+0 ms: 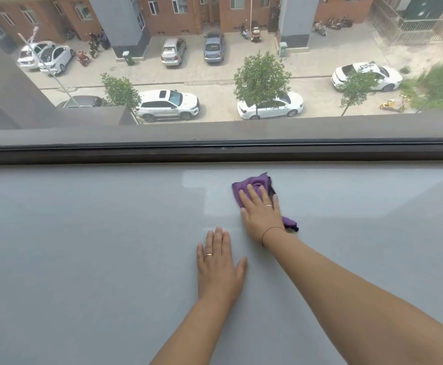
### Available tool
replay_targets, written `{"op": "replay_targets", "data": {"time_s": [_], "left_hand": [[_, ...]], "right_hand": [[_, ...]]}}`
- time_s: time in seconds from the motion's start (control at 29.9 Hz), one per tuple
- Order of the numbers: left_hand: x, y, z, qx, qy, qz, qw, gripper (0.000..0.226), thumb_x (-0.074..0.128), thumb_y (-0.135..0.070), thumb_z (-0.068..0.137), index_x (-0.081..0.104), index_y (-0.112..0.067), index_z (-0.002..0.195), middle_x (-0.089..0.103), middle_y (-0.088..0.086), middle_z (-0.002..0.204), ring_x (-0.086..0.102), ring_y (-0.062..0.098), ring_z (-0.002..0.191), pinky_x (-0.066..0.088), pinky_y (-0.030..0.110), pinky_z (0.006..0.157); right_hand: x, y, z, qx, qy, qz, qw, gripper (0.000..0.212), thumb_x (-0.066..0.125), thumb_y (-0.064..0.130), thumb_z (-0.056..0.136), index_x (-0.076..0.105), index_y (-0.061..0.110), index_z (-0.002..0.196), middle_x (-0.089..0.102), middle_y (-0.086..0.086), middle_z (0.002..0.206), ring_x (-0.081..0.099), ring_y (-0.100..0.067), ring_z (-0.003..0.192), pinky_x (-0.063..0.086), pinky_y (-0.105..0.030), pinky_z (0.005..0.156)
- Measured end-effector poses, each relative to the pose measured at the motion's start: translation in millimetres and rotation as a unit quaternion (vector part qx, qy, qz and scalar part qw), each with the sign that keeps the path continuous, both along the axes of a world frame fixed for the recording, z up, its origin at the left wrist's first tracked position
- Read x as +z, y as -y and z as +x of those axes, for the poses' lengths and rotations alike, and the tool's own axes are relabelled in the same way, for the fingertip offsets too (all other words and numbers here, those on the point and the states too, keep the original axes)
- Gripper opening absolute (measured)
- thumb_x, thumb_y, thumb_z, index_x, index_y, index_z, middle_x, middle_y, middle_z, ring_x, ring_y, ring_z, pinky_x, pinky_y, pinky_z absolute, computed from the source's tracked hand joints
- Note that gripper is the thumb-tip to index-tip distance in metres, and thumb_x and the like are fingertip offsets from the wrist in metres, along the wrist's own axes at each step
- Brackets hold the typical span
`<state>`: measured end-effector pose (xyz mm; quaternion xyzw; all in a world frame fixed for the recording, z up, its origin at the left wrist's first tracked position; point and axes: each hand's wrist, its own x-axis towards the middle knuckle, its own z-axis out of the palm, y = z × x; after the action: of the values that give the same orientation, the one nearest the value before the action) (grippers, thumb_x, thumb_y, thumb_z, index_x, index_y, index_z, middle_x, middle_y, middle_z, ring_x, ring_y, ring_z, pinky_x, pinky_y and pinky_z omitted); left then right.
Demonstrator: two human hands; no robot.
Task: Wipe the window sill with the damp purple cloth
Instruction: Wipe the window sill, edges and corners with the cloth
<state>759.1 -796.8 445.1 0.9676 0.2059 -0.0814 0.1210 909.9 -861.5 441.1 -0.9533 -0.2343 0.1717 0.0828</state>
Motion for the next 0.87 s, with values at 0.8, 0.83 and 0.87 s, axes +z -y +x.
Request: {"op": "replay_targets", "data": {"time_s": [0.8, 0.83, 0.87], "left_hand": [[-6.3, 8.0, 31.4, -0.017, 0.015, -0.011, 1.000, 0.073, 0.025, -0.054, 0.096, -0.011, -0.020, 0.149, -0.020, 0.001, 0.158, -0.023, 0.018, 0.143, -0.019, 0.033, 0.113], [-6.9, 7.4, 31.2, -0.017, 0.014, -0.011, 1.000, 0.073, 0.024, -0.055, 0.095, -0.011, -0.021, 0.149, -0.021, 0.000, 0.157, -0.024, 0.017, 0.143, -0.020, 0.033, 0.113], [-7.3, 6.9, 31.3, -0.018, 0.013, -0.008, 1.000, 0.073, 0.024, -0.055, 0.095, -0.011, -0.022, 0.149, -0.021, -0.001, 0.157, -0.024, 0.017, 0.143, -0.019, 0.032, 0.113]], "right_hand": [[-4.6, -31.5, 76.0, 0.148, 0.014, 0.013, 0.989, 0.054, 0.022, 0.046, 0.099, 0.009, 0.034, 0.150, 0.002, 0.009, 0.160, -0.001, -0.016, 0.147, -0.005, -0.041, 0.117], [-6.9, -15.2, 83.3, 0.128, 0.023, 0.014, 0.991, 0.055, 0.022, 0.046, 0.098, 0.008, 0.035, 0.150, 0.003, 0.009, 0.160, -0.001, -0.016, 0.147, -0.005, -0.040, 0.118], [-9.3, 3.4, 89.1, 0.102, 0.036, 0.014, 0.994, 0.056, 0.022, 0.046, 0.098, 0.008, 0.035, 0.150, 0.004, 0.010, 0.160, 0.000, -0.015, 0.147, -0.005, -0.040, 0.118]]}}
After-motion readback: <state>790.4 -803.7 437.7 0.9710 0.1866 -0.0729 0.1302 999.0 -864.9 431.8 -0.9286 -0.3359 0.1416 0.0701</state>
